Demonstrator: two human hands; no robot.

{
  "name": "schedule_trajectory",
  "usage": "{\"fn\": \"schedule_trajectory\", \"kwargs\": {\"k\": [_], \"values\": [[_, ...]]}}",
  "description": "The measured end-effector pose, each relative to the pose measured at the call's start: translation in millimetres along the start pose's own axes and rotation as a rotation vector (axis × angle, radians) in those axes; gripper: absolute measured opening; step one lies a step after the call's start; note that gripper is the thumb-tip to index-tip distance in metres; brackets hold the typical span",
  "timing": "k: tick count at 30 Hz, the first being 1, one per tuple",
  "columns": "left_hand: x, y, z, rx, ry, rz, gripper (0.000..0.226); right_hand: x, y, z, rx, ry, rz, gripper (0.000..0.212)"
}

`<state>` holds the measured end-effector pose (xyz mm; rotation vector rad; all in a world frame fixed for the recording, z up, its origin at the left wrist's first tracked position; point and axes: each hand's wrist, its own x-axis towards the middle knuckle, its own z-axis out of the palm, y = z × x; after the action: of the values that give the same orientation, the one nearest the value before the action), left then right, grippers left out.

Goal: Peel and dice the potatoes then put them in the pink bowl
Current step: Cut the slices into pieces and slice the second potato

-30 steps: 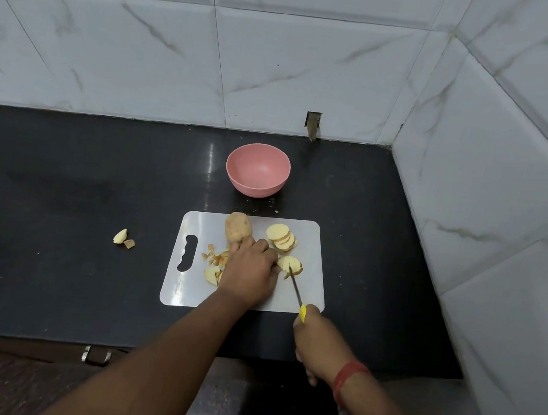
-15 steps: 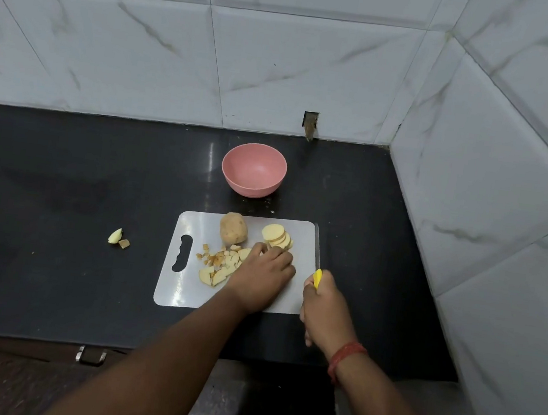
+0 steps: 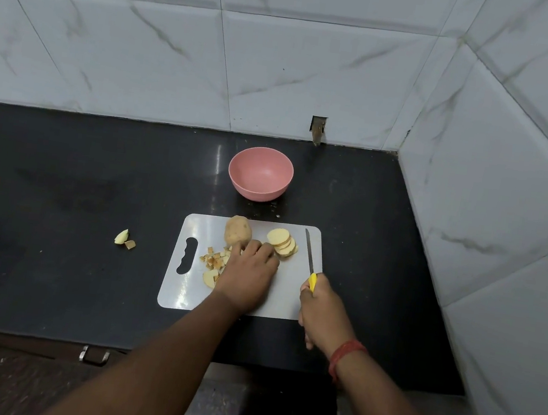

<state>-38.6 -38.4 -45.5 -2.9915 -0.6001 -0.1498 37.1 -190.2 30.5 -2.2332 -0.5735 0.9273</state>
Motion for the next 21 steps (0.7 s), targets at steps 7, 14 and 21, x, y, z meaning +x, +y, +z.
{"fn": "schedule_trajectory", "kwargs": {"k": [7,14,21], "values": [[12.2,0.7,-7.8,-0.146,0.054,-0.092,0.025,5.8,-0.6,-5.2,0.016,0.025,0.009,0.015],[54.7,-6.0,-24.4,-0.134,-0.134,-0.125,0.053,5.3,1.0,-6.8,0.038,0.040,-0.007,0.014],[63.9,-7.5,-26.3,-0.128,-0.209,-0.132,0.047,4.6,6.6,-7.5,0.013,0.034,-0.005,0.015]]}}
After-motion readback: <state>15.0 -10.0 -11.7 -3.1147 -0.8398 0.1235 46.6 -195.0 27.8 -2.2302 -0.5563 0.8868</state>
